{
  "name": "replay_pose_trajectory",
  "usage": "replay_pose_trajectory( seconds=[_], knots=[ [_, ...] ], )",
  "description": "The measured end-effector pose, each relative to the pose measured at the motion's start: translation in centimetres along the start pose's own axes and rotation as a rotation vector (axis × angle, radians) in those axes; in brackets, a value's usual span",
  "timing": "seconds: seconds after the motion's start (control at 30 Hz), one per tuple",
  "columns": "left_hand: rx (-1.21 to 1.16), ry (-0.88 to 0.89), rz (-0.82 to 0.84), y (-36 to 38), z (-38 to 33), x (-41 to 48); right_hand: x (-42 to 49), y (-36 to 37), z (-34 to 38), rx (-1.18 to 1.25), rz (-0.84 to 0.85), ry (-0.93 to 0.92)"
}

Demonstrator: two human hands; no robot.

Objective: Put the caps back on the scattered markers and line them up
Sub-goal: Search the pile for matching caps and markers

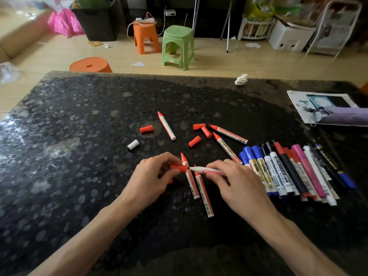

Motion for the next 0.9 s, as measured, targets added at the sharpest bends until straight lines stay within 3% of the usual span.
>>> replay_pose_trajectory(
  seconds=[0.17,0.53,0.8,0.9],
  knots=[
    [0.286,0.089,-0.059,0.1,0.5,-0.5,0.4,-0.1,-2.7,-0.015,0.008,0.13],
    [0.264,0.1,-0.238,-1.6,-1.0,1.2,0.6,-0.9,-4.7,-0.034,0.032,0.225],
    [0.522,0.059,-0.134,4.5,-0.4,10.2,1.0,-1.2,-6.4,-0.024,0.019,0.276],
    [0.471,0.085,-0.171,4.6,-0.6,10.0,1.1,-1.5,-7.0,-0.006,0.003,0.288]
  ],
)
Point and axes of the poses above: each hand's wrist, its own x-axis towards the middle knuckle, its own y-axis out of the palm, z = x × y, the point moved 10 cm from there along x, towards the middle knuckle, and after that the axes turned 15 degrees about -x, right-handed, at the moved point
